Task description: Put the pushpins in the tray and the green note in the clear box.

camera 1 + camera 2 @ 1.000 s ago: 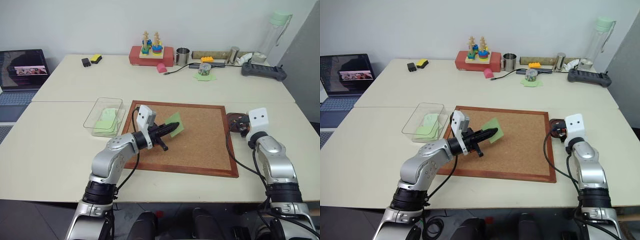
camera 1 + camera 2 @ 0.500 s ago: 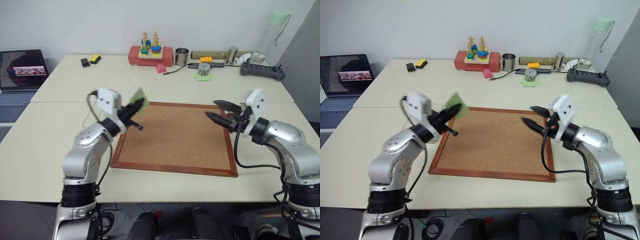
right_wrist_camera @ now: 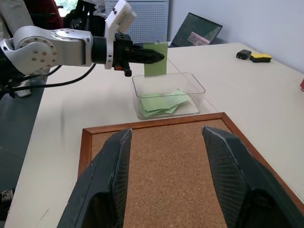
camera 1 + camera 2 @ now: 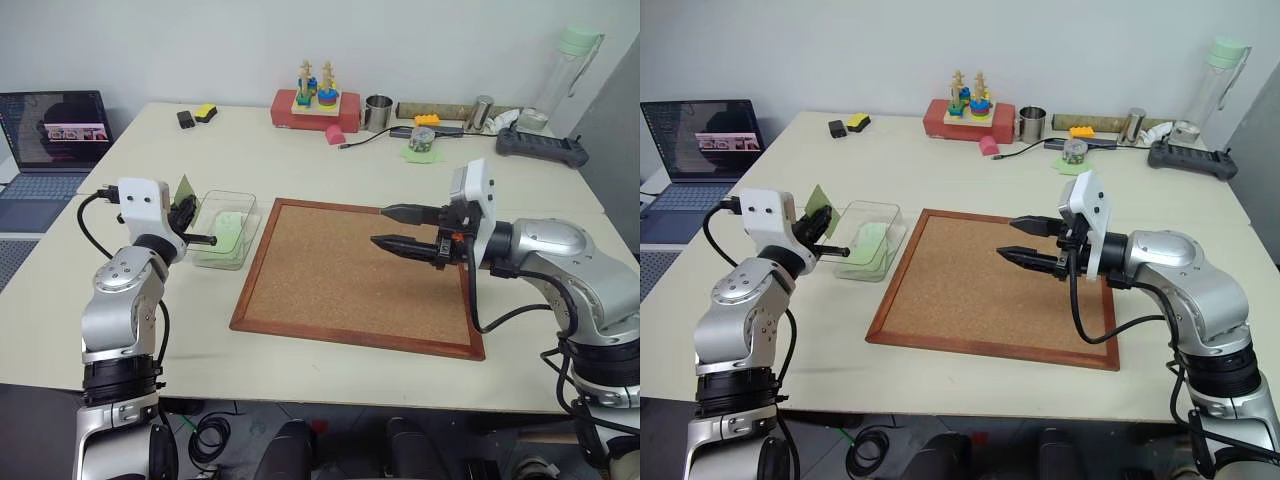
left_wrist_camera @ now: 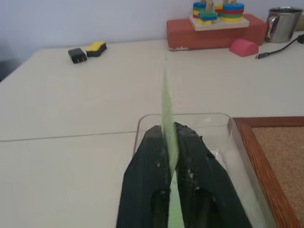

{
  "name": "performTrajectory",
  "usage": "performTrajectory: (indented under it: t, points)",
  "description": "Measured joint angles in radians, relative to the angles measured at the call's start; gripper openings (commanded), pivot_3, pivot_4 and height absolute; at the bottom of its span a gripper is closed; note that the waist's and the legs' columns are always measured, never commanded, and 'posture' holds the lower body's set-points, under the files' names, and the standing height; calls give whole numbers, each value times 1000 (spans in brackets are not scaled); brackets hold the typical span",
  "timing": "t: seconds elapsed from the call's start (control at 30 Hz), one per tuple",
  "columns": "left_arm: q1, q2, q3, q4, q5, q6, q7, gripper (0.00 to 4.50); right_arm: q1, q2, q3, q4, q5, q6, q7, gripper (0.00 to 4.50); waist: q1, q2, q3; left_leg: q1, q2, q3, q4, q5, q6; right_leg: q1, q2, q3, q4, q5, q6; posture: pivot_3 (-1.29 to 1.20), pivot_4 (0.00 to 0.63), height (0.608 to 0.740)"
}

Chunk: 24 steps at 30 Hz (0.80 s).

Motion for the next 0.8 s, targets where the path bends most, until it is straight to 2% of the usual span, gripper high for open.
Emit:
performTrajectory:
  t: [0.13,0.17,0.37,0.43,0.47,0.53,0.73,0.8]
  points:
    - [0,2,-2,0,-5,18,-14,1735,2,-2,0,-1,0,0,0,2462,0,0,0,0,0,0,0,0,0,0,0,0,0,0,0,0,150,740]
    - [0,3,-2,0,-6,19,-20,1788,5,-4,0,-2,0,0,1,2462,0,0,0,0,0,0,0,0,0,0,0,0,0,0,0,0,150,740]
    - [8,28,-3,-47,-26,28,-77,3051,20,-27,-1,-5,-4,0,6,2462,0,0,0,-1,0,0,0,0,0,-1,0,1,0,0,0,0,150,740]
    - [26,73,-4,-115,-58,50,-138,3211,27,-46,-11,-4,-9,-2,7,2462,-1,0,0,-5,0,1,0,0,0,-5,0,1,1,0,0,0,150,740]
    - [32,91,-5,-134,-68,57,-162,3253,32,-55,-16,-4,-11,-7,8,2628,-1,0,0,-6,0,1,0,0,0,-7,0,1,1,0,0,0,150,740]
    - [83,199,-9,-188,-95,68,-272,3278,74,-129,-28,1,-31,-34,39,2859,-2,0,0,-13,0,2,0,0,0,-14,0,2,2,0,-1,0,150,740]
    - [284,487,23,-198,-68,23,-522,3278,183,-334,-132,99,-89,-94,137,4349,-6,0,1,-13,1,7,-1,0,0,-16,0,3,1,0,-1,0,150,740]
    - [341,549,67,-189,-65,-5,-598,3278,210,-403,-169,144,-108,-125,169,4454,-5,0,1,-13,2,8,-1,0,0,-16,0,3,1,-1,-2,0,150,740]
